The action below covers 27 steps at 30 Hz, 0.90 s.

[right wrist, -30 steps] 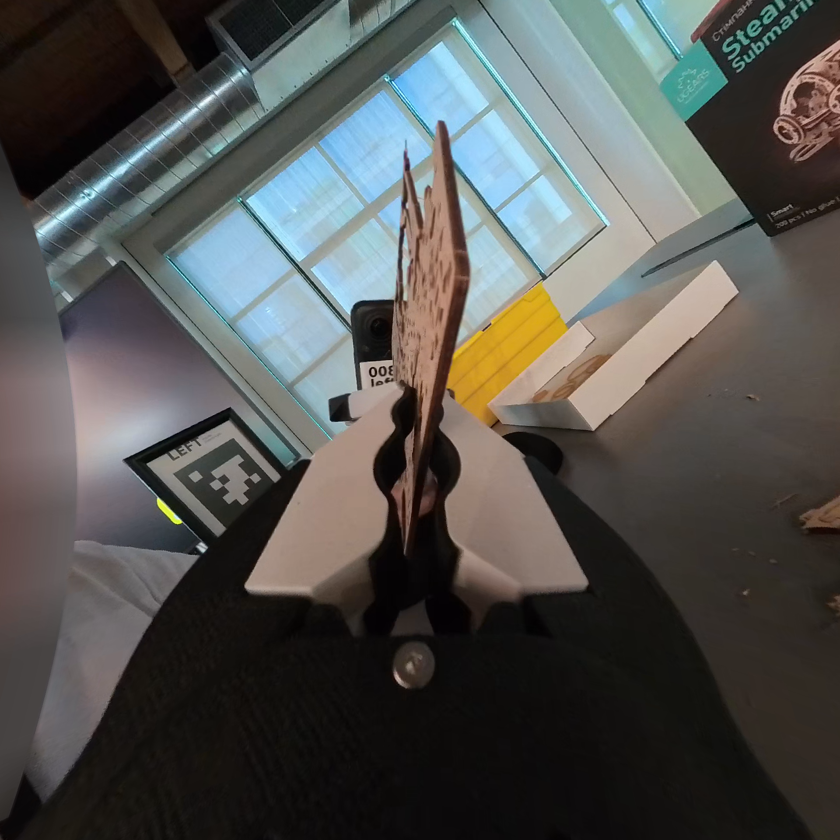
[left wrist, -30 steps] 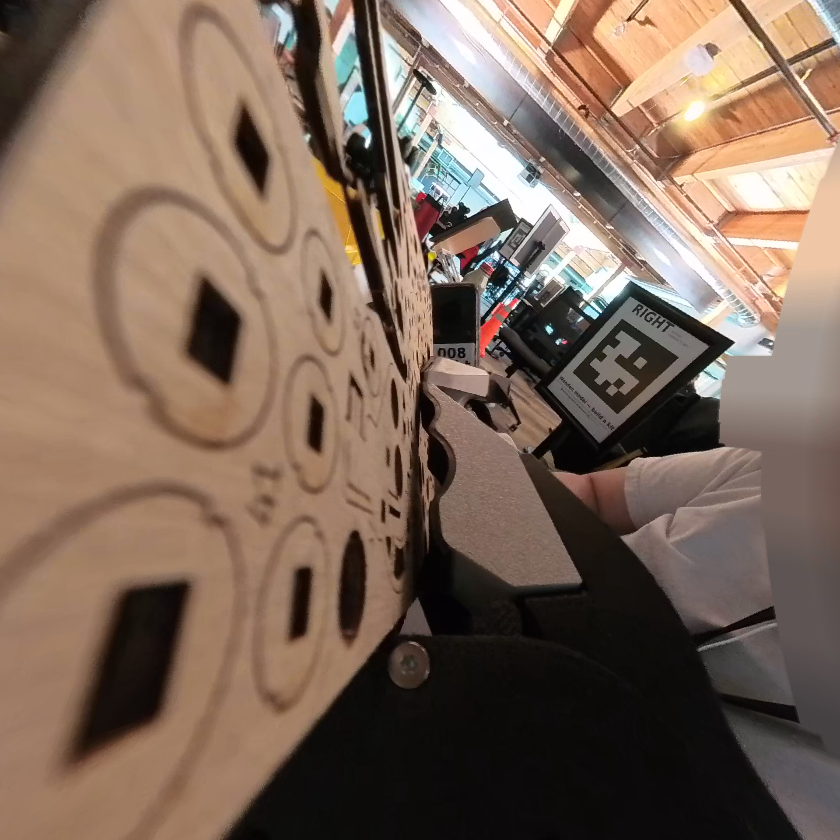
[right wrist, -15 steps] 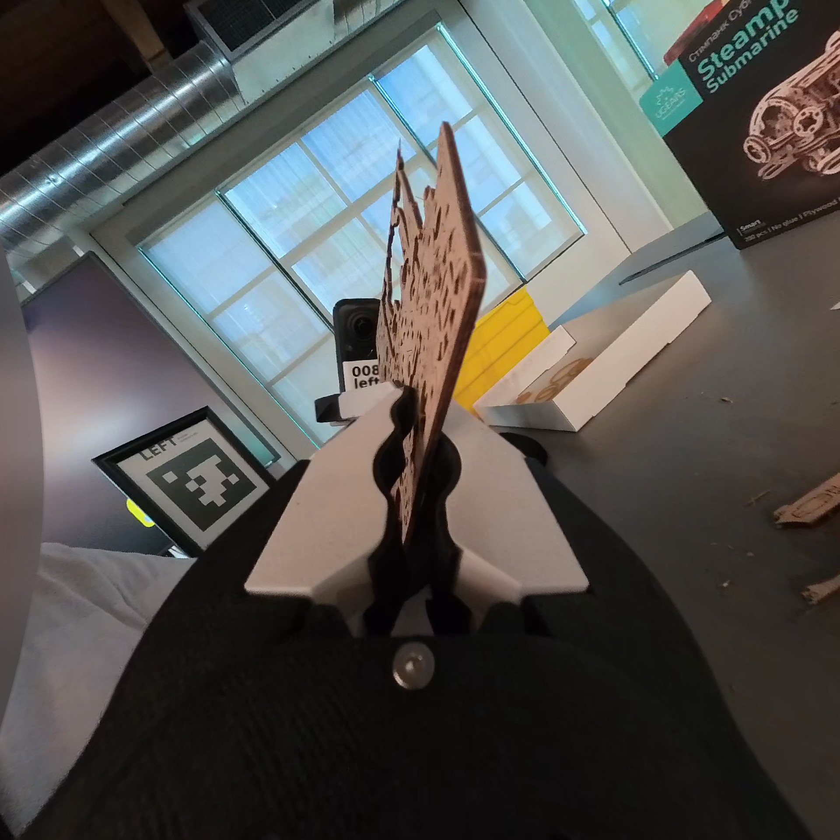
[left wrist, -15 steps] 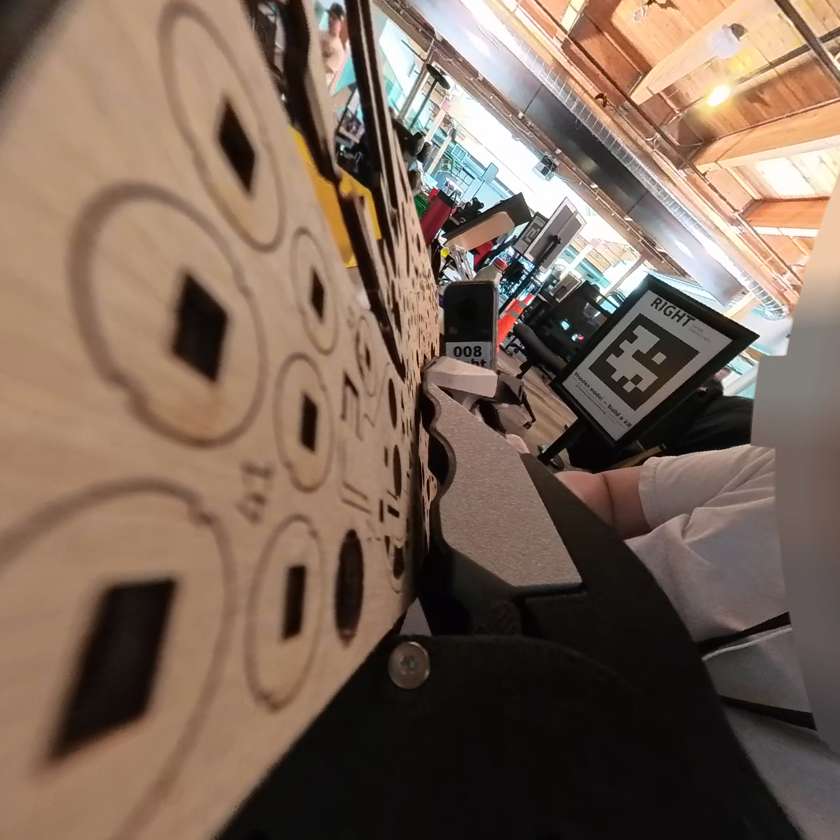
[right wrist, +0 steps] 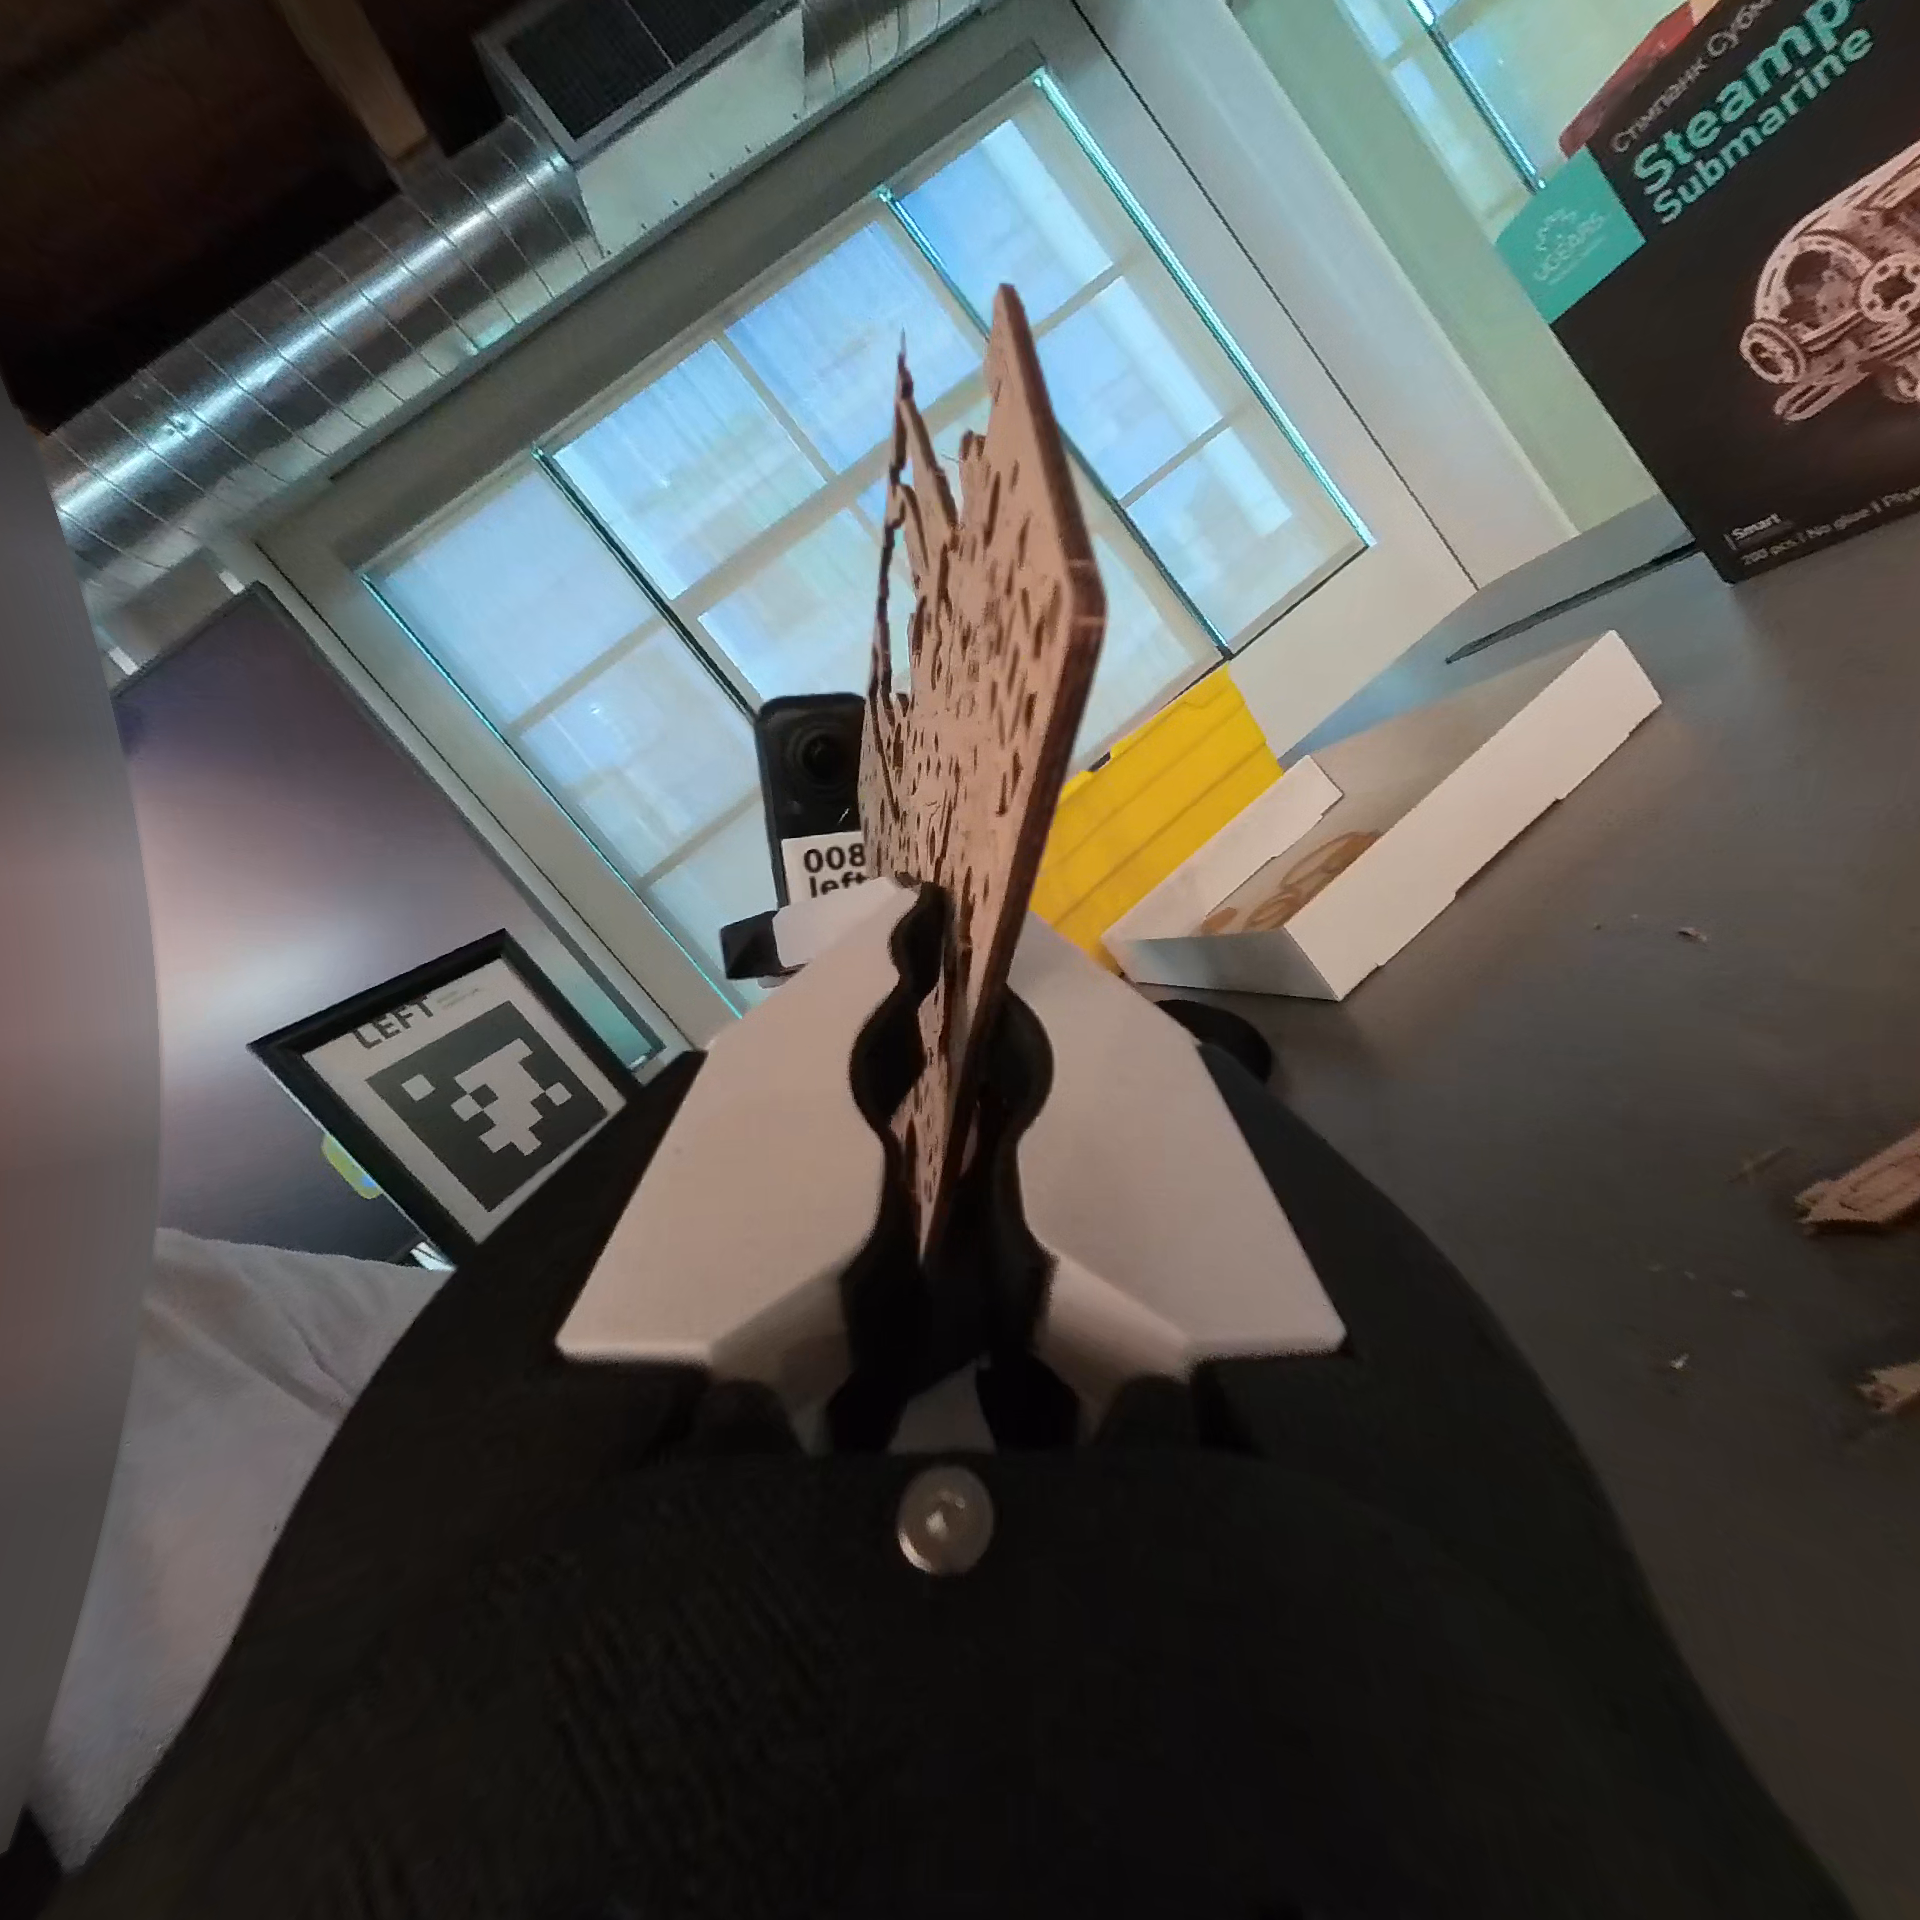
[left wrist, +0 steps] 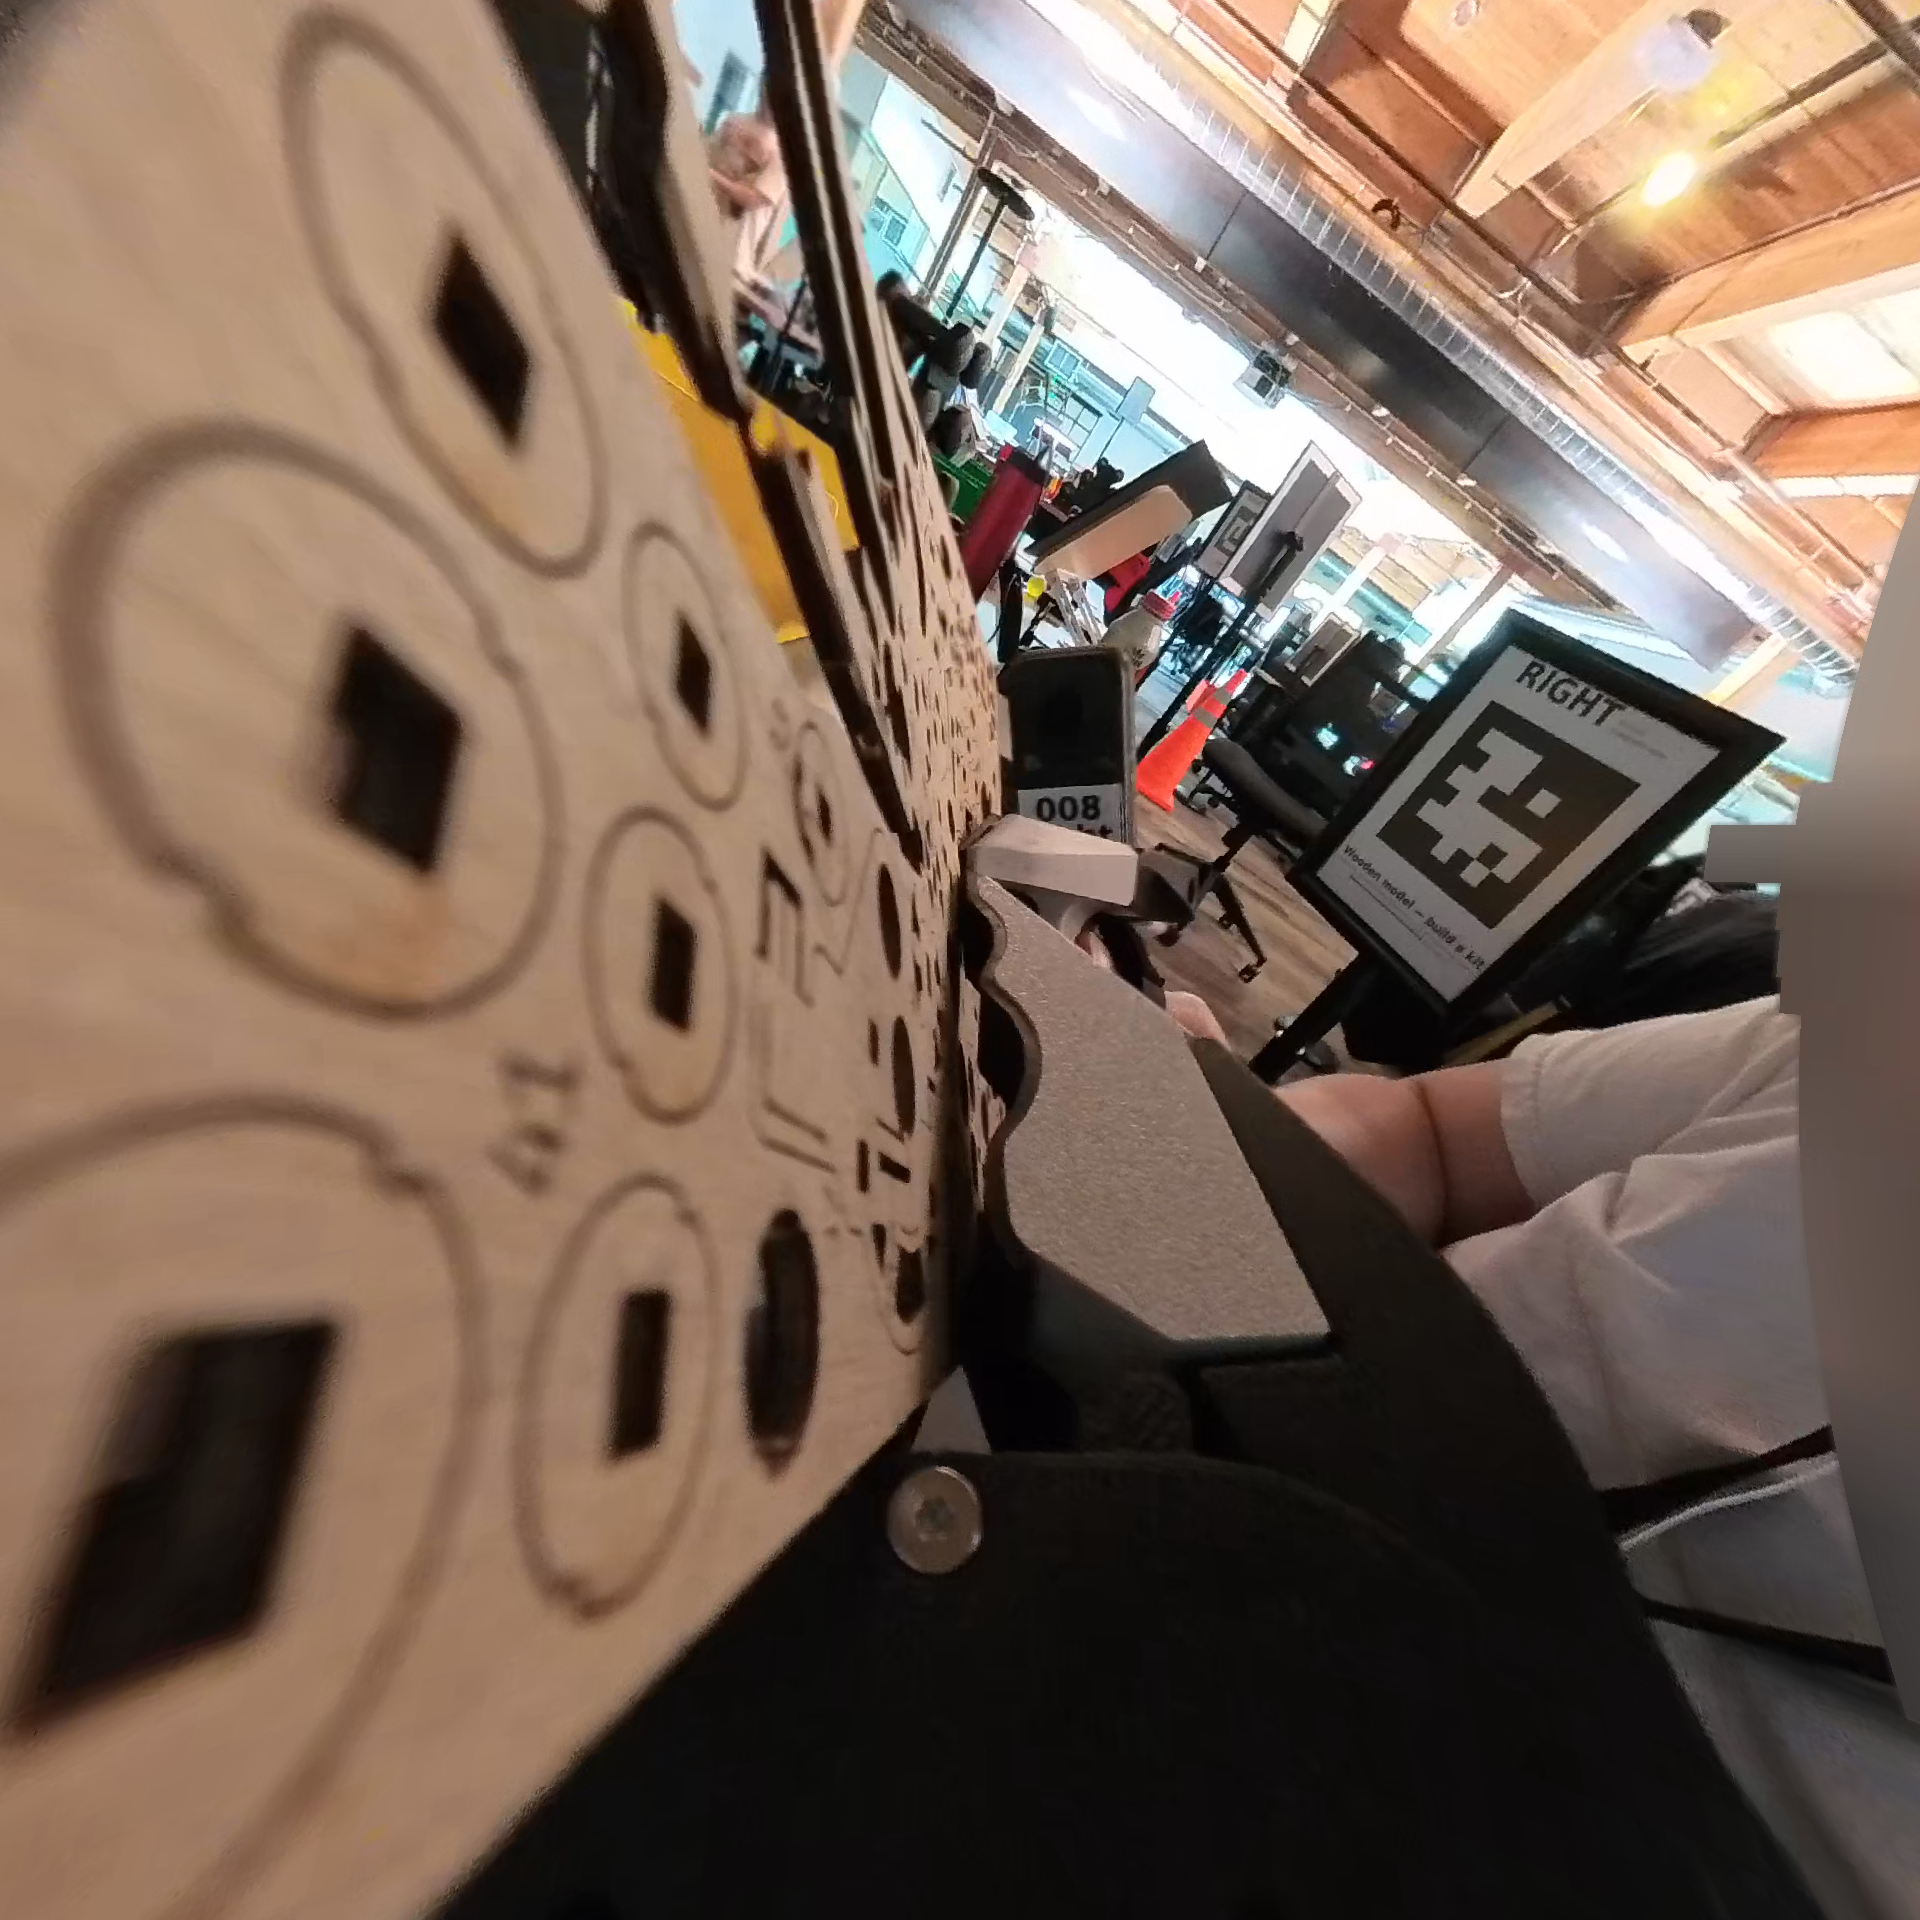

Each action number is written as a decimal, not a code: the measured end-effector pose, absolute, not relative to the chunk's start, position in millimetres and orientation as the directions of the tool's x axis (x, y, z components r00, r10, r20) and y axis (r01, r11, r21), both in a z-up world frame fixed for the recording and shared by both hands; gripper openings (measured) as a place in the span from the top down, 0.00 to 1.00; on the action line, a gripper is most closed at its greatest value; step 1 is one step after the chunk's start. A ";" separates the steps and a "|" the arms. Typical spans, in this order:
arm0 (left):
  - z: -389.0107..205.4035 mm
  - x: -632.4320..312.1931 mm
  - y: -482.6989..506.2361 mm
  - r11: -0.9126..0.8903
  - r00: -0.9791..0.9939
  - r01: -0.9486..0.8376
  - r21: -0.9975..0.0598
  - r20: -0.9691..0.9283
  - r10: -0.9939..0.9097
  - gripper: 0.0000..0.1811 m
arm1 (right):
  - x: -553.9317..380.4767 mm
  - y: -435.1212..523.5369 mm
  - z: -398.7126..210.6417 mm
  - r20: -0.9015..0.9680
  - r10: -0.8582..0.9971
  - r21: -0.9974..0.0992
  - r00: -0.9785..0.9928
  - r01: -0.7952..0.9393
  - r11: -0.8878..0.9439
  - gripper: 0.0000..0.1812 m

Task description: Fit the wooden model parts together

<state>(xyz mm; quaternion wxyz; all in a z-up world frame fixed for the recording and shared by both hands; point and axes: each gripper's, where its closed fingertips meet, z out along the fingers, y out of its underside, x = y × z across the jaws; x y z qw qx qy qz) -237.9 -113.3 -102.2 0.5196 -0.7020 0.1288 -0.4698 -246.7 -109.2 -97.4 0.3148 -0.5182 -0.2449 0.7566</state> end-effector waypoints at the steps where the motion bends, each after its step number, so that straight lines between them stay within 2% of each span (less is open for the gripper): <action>1: -102.6 -238.2 -112.9 -0.438 0.516 0.319 -0.840 0.542 -0.664 1.00 | -247.1 -108.7 -97.7 -0.628 0.734 -0.701 -0.258 -0.224 -0.678 0.99; 15: -104.6 -238.6 -111.6 -0.427 0.544 0.301 -0.852 0.522 -0.657 1.00 | -247.1 -106.7 -99.7 -0.612 0.763 -0.724 -0.209 -0.240 -0.647 0.98; 18: -98.5 -237.0 -114.5 -0.415 0.507 0.311 -0.855 0.518 -0.689 1.00 | -245.5 -110.0 -93.2 -0.615 0.736 -0.698 -0.282 -0.240 -0.675 0.98; 21: -95.9 -232.4 -116.2 -0.408 0.477 0.304 -0.861 0.508 -0.717 1.00 | -240.0 -110.9 -89.0 -0.667 0.633 -0.603 -0.393 -0.215 -0.768 1.00; 24: -96.7 -233.0 -117.9 -0.415 0.463 0.298 -0.860 0.510 -0.725 1.00 | -240.6 -112.6 -89.5 -0.644 0.680 -0.642 -0.350 -0.236 -0.729 1.00; 27: -98.8 -232.4 -117.2 -0.427 0.461 0.293 -0.856 0.517 -0.721 1.00 | -240.3 -110.3 -89.9 -0.653 0.669 -0.629 -0.355 -0.239 -0.740 1.00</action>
